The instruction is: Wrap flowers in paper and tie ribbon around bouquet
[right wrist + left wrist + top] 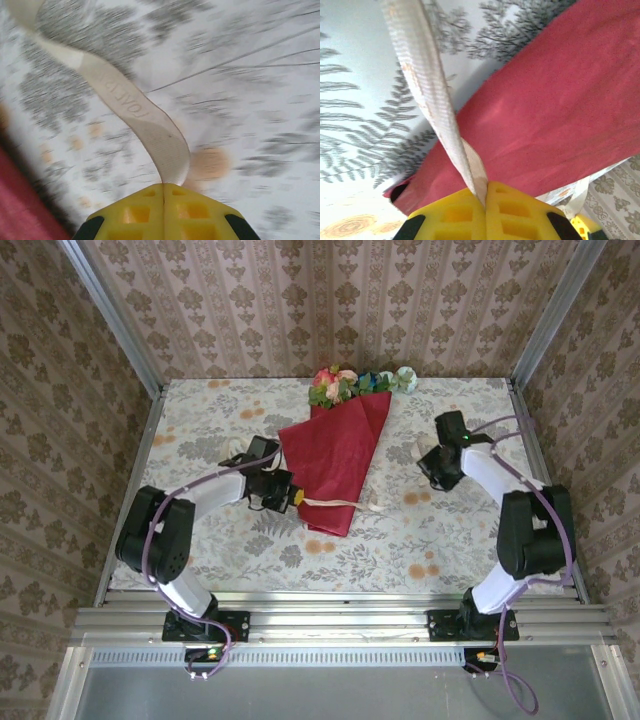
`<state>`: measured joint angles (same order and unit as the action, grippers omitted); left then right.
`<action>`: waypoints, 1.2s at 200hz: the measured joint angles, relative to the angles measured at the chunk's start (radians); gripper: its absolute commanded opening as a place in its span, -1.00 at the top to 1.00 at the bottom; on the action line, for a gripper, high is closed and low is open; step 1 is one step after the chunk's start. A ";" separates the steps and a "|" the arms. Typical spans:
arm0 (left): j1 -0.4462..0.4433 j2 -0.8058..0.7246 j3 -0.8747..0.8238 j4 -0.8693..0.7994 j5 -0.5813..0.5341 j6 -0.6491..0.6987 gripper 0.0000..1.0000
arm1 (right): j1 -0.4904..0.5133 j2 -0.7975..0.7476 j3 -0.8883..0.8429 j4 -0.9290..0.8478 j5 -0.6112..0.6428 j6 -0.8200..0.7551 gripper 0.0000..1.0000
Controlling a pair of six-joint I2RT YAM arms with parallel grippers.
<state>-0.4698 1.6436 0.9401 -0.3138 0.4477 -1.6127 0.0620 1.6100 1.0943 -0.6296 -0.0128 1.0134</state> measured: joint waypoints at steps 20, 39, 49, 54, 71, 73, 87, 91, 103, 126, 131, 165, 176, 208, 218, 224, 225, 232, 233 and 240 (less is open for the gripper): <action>0.001 -0.031 -0.033 -0.027 -0.003 0.013 1.00 | -0.046 -0.030 -0.032 -0.052 0.025 -0.038 1.00; 0.001 -0.077 -0.070 -0.061 -0.002 0.033 1.00 | -0.046 -0.026 -0.041 -0.092 0.024 -0.073 0.70; 0.001 -0.106 -0.093 -0.077 -0.002 0.045 1.00 | -0.032 -0.025 -0.041 -0.111 0.026 -0.087 0.42; 0.001 -0.119 -0.106 -0.085 -0.002 0.050 1.00 | -0.023 -0.025 -0.040 -0.121 0.030 -0.092 0.27; 0.001 -0.162 -0.150 -0.115 0.000 0.068 1.00 | 0.018 -0.032 -0.039 -0.138 0.047 -0.123 0.00; 0.001 -0.167 -0.156 -0.120 0.000 0.071 1.00 | 0.024 -0.035 -0.039 -0.138 0.048 -0.120 -0.02; 0.016 -0.208 -0.190 -0.161 -0.004 0.090 1.00 | 0.074 -0.053 -0.026 -0.135 0.055 -0.136 -0.09; 0.023 -0.221 -0.196 -0.180 -0.009 0.096 1.00 | 0.092 -0.058 -0.018 -0.131 0.054 -0.144 -0.09; 0.040 -0.264 -0.201 -0.238 -0.032 0.119 1.00 | 0.145 -0.059 0.007 -0.097 0.024 -0.153 -0.09; 0.061 -0.337 -0.197 -0.310 -0.069 0.160 0.57 | 0.232 -0.026 0.028 0.056 -0.090 -0.166 -0.09; 0.064 -0.343 -0.189 -0.325 -0.074 0.171 0.48 | 0.246 -0.010 0.028 0.095 -0.118 -0.166 -0.09; 0.064 -0.293 -0.019 -0.393 -0.089 0.225 0.43 | 0.297 0.113 -0.003 0.338 -0.291 -0.139 -0.13; 0.061 -0.254 0.041 -0.373 -0.078 0.232 0.46 | 0.298 0.140 -0.036 0.404 -0.338 -0.131 -0.14; 0.014 -0.055 0.187 -0.269 -0.021 0.252 0.59 | 0.305 0.211 -0.110 0.558 -0.446 -0.113 -0.15; -0.009 0.021 0.218 -0.229 0.000 0.253 0.64 | 0.311 0.224 -0.128 0.593 -0.468 -0.103 -0.15; -0.024 0.071 0.236 -0.204 0.014 0.254 0.68 | 0.313 0.225 -0.135 0.611 -0.475 -0.097 -0.15; -0.026 0.076 0.238 -0.203 0.016 0.255 0.69 | 0.312 0.225 -0.136 0.613 -0.475 -0.096 -0.15; -0.040 0.129 0.255 -0.179 0.030 0.257 0.73 | 0.312 0.225 -0.142 0.642 -0.489 -0.090 -0.15; -0.041 0.134 0.257 -0.177 0.031 0.257 0.74 | 0.312 0.226 -0.142 0.650 -0.491 -0.088 -0.15; -0.053 0.178 0.270 -0.162 0.041 0.261 0.79 | 0.319 0.235 -0.146 0.681 -0.502 -0.080 -0.15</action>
<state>-0.5228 1.8214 1.2102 -0.4759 0.4885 -1.3521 0.3813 1.8454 0.9482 0.0517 -0.5152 0.9337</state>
